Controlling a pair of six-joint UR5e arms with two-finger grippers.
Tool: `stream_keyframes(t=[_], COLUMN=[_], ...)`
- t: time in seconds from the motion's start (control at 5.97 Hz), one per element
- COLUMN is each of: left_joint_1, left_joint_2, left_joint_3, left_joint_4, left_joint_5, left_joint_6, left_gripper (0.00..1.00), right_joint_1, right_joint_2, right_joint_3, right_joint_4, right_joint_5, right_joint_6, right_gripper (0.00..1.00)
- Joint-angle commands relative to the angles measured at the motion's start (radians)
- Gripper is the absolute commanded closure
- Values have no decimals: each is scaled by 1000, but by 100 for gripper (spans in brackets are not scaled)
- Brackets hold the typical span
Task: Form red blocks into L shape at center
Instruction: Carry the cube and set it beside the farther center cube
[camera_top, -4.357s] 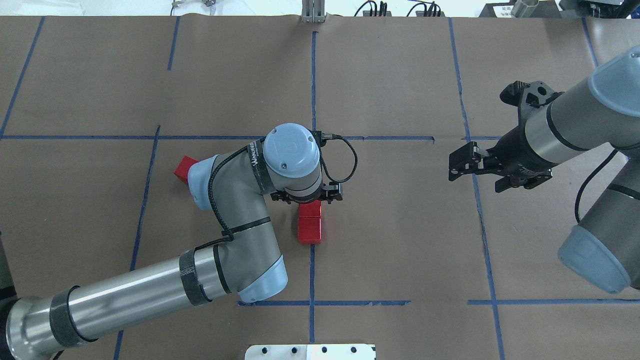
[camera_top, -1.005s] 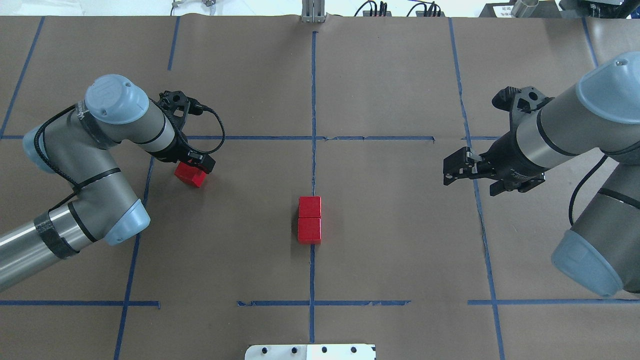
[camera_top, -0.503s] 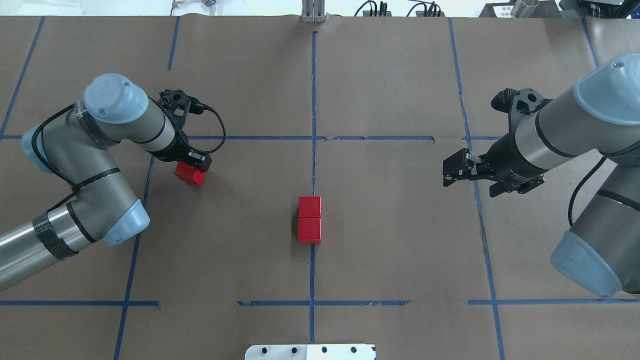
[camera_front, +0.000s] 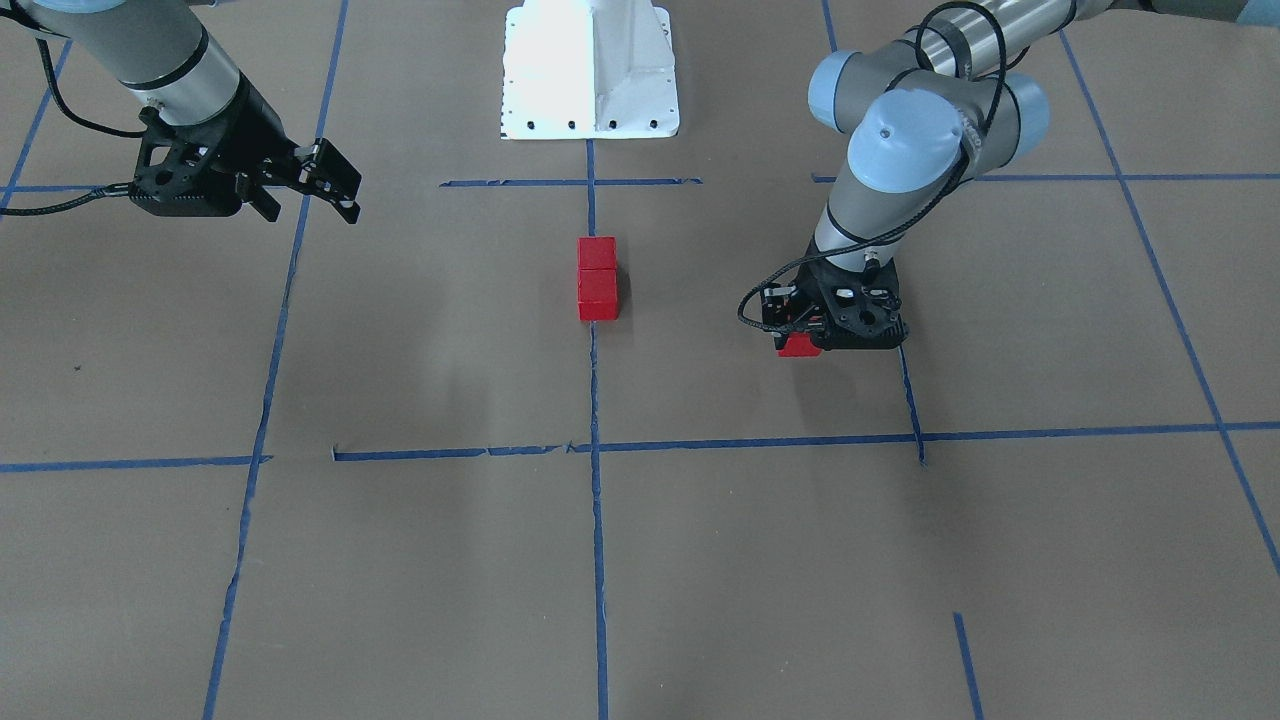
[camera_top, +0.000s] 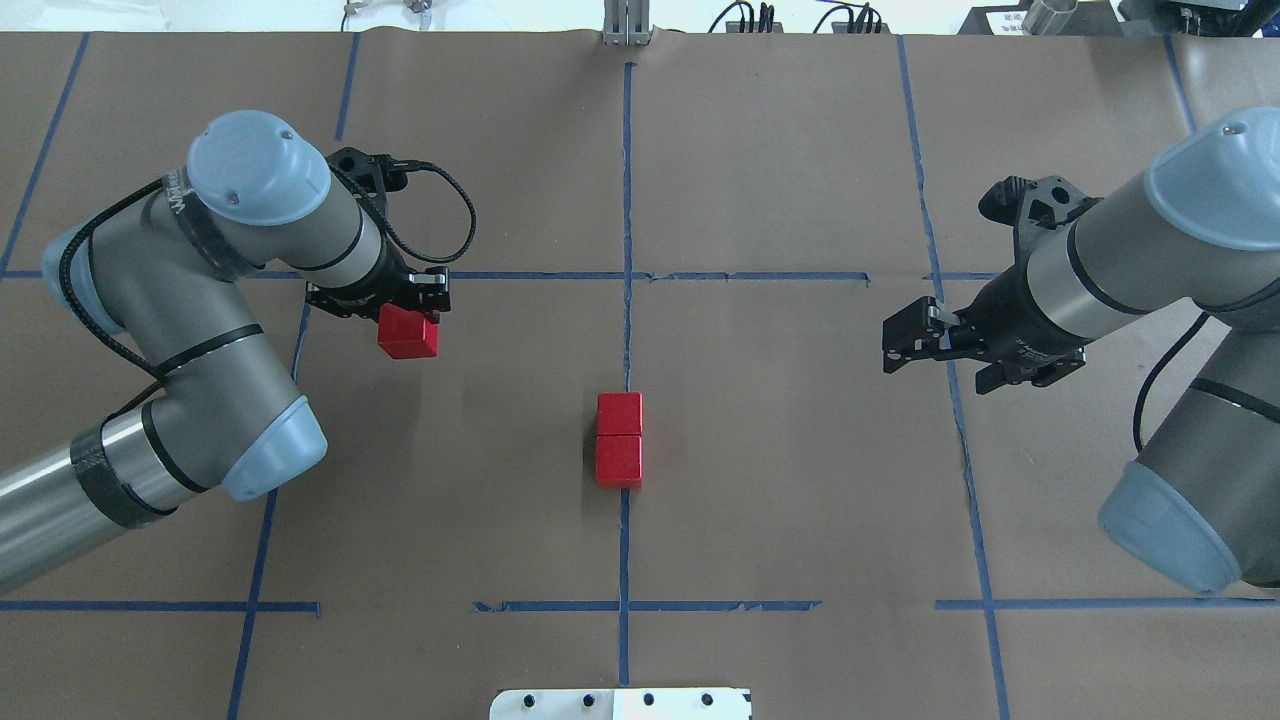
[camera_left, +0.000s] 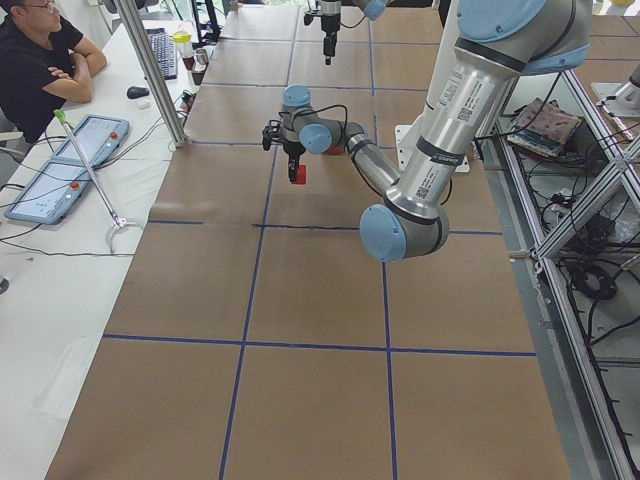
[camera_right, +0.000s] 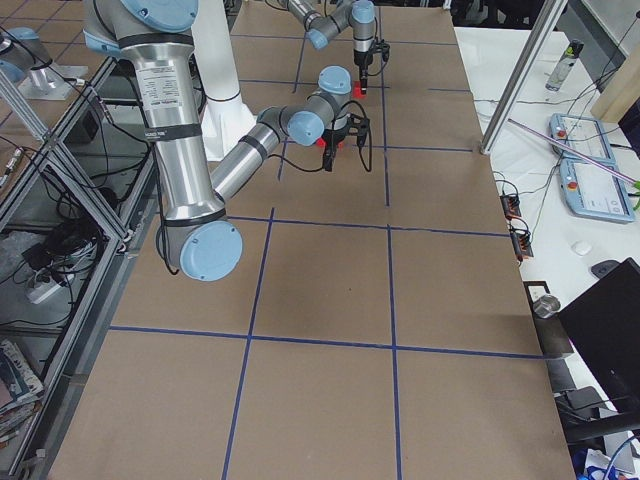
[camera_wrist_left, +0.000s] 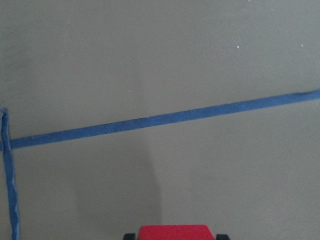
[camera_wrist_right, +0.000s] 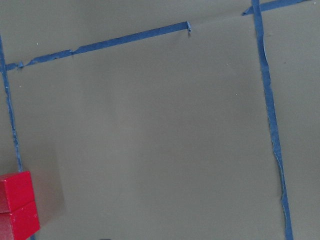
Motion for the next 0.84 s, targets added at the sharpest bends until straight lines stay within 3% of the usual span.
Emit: stream_keyframes(t=[0.0,0.17,0.67], left_joint_1=[116,130,151], left_joint_2=[-29,-49,-121], left_joint_3=[-54,-60,18], left_joint_4=[65,59,108], left_joint_5=[66,69,72], left_joint_6=[-522,-755,-1095], left_gripper=[100,100,100], right_joint_1=[0,1,1], right_joint_2=[-4,-10,-10], right_joint_3=[0,0,1], right_joint_4=[0,0,0], right_joint_5=[0,-2,-3], right_joint_6=[0,0,-2], right_gripper=[0,0,0])
